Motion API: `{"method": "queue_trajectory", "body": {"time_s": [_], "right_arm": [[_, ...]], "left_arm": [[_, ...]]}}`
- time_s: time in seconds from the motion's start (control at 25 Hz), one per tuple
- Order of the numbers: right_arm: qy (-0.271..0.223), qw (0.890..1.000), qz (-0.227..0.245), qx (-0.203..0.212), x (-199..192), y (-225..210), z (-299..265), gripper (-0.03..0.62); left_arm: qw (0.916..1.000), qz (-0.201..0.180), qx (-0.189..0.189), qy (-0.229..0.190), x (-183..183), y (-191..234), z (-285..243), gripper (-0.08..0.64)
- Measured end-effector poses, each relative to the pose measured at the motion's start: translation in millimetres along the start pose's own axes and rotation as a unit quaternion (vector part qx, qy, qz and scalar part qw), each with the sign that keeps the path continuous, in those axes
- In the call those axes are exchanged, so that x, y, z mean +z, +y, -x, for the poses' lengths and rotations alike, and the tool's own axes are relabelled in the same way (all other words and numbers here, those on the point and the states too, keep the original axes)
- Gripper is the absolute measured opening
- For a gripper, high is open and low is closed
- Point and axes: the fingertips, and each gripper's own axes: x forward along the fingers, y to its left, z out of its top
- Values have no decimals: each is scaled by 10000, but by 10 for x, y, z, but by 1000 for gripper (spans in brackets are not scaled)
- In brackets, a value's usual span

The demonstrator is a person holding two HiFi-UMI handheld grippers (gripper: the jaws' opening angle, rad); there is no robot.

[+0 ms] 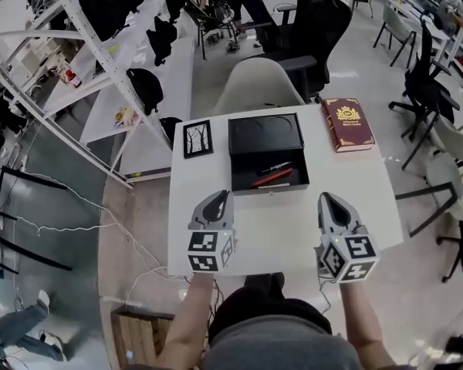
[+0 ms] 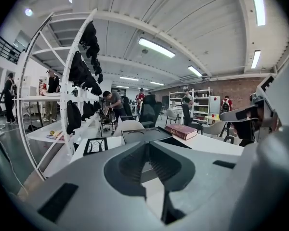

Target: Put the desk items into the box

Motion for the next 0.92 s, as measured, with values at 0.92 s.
{"method": "queue_trajectory", "body": {"time_s": [0.92], "right_arm": [[2, 9994, 206, 262, 2, 154, -181, 3]], "left_arm": [[9998, 131, 129, 13, -45, 159, -32, 28]]}}
